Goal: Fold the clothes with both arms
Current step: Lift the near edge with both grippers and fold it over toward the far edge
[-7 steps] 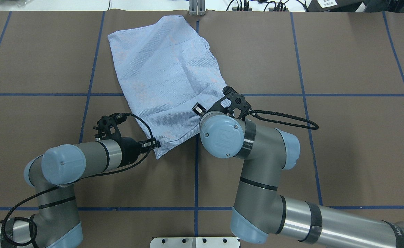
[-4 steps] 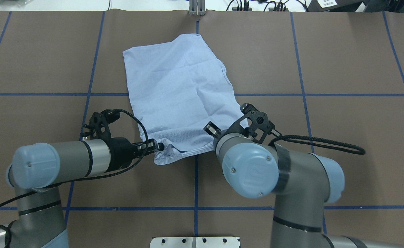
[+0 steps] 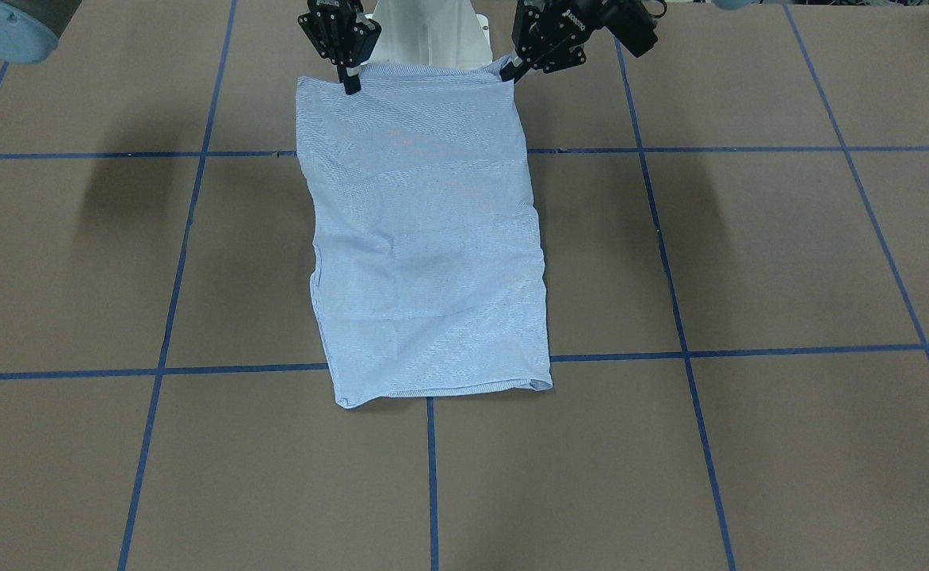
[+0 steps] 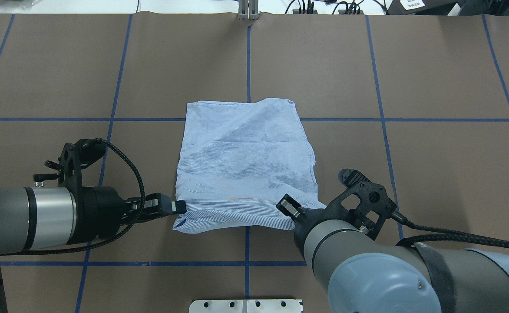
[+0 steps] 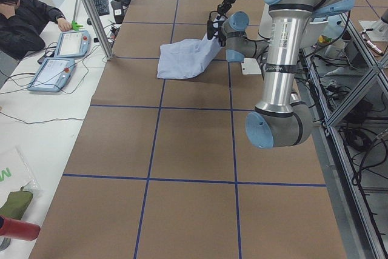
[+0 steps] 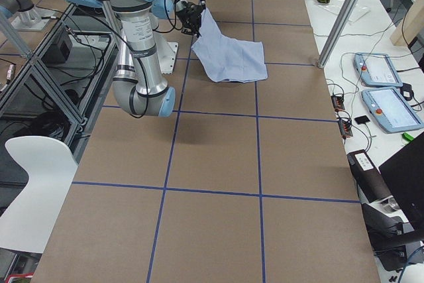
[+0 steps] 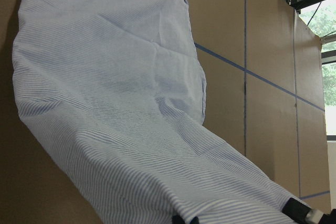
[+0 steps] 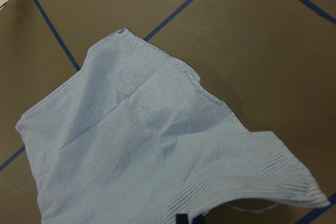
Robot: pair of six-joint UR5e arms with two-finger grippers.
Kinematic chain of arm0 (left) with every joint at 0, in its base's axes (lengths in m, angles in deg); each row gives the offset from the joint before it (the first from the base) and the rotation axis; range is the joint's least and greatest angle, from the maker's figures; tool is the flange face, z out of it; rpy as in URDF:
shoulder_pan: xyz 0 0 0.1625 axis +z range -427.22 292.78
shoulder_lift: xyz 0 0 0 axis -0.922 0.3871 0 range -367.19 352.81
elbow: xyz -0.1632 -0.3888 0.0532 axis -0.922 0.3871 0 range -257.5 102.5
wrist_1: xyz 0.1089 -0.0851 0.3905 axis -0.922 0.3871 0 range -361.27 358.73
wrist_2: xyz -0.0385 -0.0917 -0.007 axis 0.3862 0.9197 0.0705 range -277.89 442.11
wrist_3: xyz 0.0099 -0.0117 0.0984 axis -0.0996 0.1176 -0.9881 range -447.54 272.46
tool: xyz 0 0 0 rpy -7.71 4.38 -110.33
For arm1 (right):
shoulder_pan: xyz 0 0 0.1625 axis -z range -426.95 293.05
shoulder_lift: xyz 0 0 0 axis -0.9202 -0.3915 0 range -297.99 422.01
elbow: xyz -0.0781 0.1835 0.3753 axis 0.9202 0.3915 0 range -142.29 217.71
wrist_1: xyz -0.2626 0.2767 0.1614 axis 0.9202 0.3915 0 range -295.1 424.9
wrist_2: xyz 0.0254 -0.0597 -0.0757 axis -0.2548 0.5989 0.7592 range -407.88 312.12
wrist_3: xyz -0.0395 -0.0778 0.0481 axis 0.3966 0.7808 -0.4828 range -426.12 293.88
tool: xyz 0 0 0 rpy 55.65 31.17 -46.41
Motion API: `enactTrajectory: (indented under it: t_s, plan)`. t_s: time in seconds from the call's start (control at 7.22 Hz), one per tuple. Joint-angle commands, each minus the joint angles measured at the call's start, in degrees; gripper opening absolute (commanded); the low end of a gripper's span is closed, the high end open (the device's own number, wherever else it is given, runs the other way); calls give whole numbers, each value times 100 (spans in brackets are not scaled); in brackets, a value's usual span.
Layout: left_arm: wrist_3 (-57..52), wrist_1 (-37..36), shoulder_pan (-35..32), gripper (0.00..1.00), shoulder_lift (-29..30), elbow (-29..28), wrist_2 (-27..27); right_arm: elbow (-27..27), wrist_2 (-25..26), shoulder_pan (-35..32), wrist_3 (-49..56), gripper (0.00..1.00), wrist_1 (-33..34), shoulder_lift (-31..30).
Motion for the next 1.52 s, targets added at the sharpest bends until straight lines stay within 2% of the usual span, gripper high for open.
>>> enactTrajectory:
  t_s: [0.0,0.28,0.42,0.83,1.11,1.38]
  plan:
    - [-68,-539,-60,0,443,-408,-26,611,104,-213,199,0,-140,180]
    - [-165,-540,-507,0,848,-1173,-27,1832,122,-731,611,0,-1384,400]
    - [-400,-540,-727,0,998,-1377,-27,2334,122,-959,849,0,-1973,453]
    - [-883,-531,-1360,0,1902,-2798,-27,3714,61,-1470,1202,0,-2889,927]
    - [-1210,-531,-1677,0,2385,-3563,-27,4296,-1,-1681,1422,0,-3296,1025]
    - [-1412,-488,-1678,0,2912,-4564,-430,4867,-211,-1848,1554,0,-3630,1200]
